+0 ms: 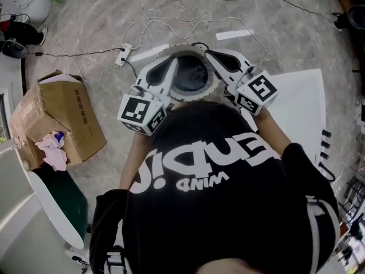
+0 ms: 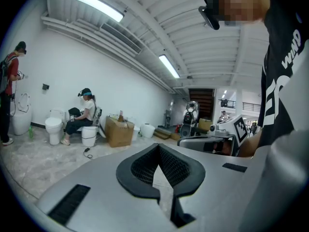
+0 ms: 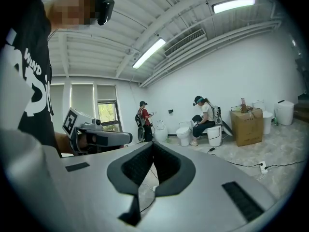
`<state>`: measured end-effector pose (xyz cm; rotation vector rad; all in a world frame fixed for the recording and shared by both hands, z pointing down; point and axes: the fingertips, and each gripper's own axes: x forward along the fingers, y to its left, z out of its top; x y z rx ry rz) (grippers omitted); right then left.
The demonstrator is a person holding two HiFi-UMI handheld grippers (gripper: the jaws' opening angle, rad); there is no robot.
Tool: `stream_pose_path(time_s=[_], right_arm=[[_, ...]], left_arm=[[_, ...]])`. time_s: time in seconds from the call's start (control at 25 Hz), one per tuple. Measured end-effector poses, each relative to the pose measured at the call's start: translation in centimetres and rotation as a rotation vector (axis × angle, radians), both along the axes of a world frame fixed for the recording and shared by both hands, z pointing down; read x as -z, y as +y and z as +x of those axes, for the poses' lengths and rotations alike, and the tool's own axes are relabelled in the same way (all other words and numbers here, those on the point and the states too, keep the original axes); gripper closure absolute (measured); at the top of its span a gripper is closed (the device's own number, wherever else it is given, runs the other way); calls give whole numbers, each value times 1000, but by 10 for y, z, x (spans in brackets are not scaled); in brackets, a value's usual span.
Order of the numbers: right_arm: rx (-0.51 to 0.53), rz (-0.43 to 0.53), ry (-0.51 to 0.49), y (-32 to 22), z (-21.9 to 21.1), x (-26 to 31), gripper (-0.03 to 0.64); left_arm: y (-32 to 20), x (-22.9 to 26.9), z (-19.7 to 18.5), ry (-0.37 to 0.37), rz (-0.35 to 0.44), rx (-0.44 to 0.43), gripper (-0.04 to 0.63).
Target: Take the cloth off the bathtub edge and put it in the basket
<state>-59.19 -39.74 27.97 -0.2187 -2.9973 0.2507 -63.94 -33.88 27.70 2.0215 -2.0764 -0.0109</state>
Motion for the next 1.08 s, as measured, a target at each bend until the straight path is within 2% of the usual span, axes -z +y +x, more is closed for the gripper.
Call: stream_pose_path(time_s=[1.08], right_arm=[[84, 19, 20, 33, -7, 0, 603]], left_arm=[[30, -11, -4, 52, -27, 30, 583]])
